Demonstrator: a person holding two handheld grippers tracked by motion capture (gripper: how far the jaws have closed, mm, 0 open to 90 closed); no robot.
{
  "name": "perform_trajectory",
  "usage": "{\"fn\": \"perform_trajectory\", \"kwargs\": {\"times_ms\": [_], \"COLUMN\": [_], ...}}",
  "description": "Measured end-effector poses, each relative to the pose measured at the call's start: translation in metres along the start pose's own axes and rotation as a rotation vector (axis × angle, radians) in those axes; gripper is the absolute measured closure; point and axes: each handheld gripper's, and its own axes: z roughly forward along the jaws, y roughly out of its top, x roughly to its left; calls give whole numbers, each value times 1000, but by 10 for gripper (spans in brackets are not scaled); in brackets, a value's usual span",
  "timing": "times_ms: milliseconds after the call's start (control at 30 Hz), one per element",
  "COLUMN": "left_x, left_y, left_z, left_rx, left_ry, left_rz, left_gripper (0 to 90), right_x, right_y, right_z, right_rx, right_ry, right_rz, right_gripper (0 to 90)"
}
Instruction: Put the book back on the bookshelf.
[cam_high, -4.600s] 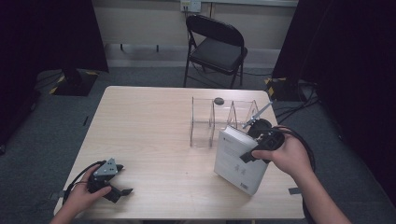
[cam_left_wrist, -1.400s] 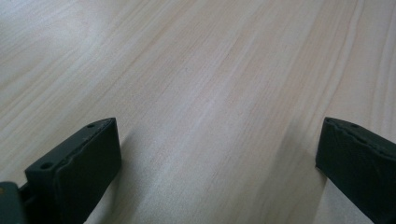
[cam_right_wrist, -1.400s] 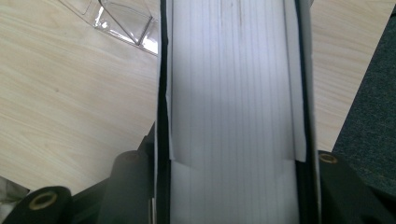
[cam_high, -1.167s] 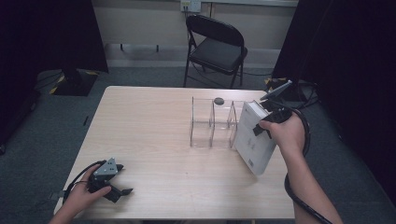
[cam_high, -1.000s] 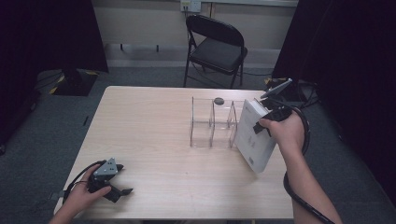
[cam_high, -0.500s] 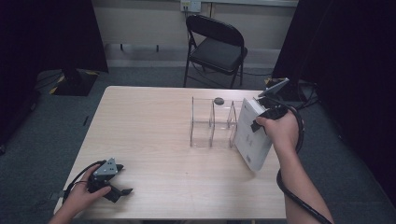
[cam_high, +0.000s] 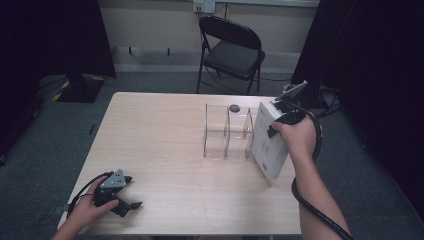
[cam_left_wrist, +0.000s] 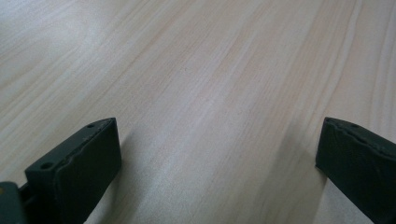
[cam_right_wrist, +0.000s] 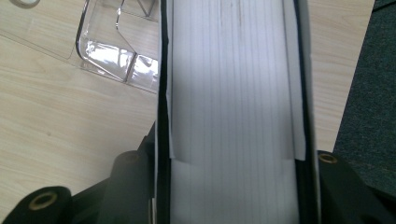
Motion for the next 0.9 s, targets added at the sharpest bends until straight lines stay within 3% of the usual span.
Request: {"fn": "perform_trajectory", "kwargs": {"times_ms": [133,900], "left_x": [0,0], "left_y": [0,0], "left_z": [0,0], "left_rx": [0,0], "left_ry": [0,-1], "left_rz": [0,3], "left_gripper": [0,0], "right_x": [1,2], "right_y": [2,19], "right_z": [2,17], "right_rx": [-22,-24], "right_ry": [-8,-29], "right_rz": [11,47], "right_gripper": [524,525]}}
